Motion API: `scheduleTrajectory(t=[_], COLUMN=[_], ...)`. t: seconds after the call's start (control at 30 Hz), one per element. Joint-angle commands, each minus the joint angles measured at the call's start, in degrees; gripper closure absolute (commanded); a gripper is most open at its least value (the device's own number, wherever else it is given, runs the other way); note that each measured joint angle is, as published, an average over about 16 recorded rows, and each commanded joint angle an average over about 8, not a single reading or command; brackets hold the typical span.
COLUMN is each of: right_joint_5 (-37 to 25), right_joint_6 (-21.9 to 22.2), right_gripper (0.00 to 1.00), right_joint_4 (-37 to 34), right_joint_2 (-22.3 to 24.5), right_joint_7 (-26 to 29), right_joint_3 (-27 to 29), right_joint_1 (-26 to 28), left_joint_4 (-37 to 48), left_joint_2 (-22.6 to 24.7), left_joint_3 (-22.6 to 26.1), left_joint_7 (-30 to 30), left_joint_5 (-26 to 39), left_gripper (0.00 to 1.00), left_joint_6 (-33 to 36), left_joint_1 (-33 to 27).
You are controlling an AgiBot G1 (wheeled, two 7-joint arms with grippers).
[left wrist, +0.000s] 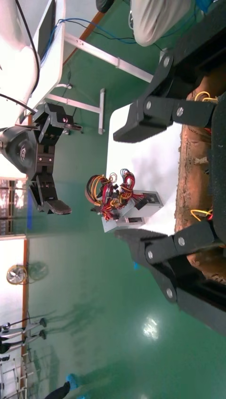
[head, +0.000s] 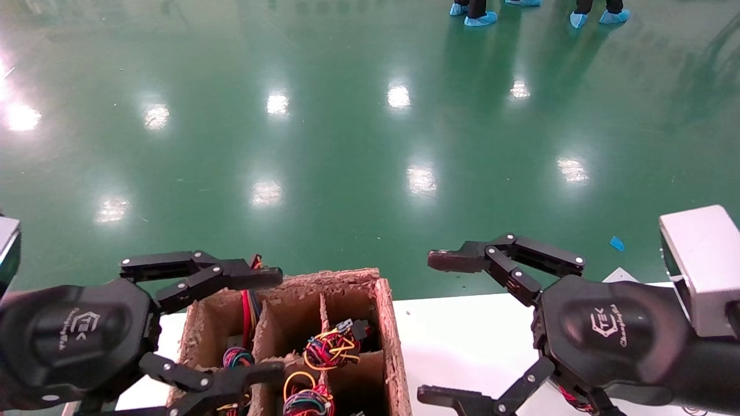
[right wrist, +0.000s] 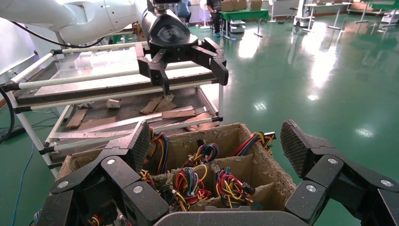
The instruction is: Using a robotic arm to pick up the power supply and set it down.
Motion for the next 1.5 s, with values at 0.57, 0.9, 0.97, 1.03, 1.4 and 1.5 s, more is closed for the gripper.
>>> scheduleTrajectory(t=[0.57, 0.9, 0.97, 1.03, 1.4, 1.5], right_joint_5=[-14.18, -20.63, -21.32, -22.02, -25.45, -25.93], right_joint_6=[2.54, 5.09, 5.38, 5.62, 7.97, 8.5], right_gripper=[0.0, 0.0, 0.0, 0.13, 1.0, 1.0], right_joint_4=[0.83, -8.4, -10.2, -11.89, -17.48, -18.01], right_joint_2=[-6.32, -15.19, -16.72, -18.22, -23.19, -23.51], right_joint_7=[2.22, 1.46, 1.26, 0.97, -0.51, -0.61], right_joint_3=[-7.4, -11.73, -12.37, -13.04, -15.31, -15.54], right_joint_1=[6.39, 10.23, 10.62, 10.9, 11.53, 11.27], left_joint_4=[0.04, 0.04, 0.04, 0.04, 0.04, 0.04], left_joint_2=[0.0, 0.0, 0.0, 0.0, -0.01, -0.01], left_joint_3=[0.03, 0.04, 0.05, 0.05, 0.06, 0.07], left_joint_7=[0.02, 0.03, 0.03, 0.03, 0.04, 0.04], left_joint_5=[-0.01, -0.02, -0.02, -0.02, -0.03, -0.04], left_gripper=[1.0, 1.0, 1.0, 1.0, 1.0, 1.0], left_joint_6=[0.02, 0.02, 0.02, 0.02, 0.01, 0.01], left_joint_1=[-0.03, -0.03, -0.03, -0.03, -0.04, -0.04])
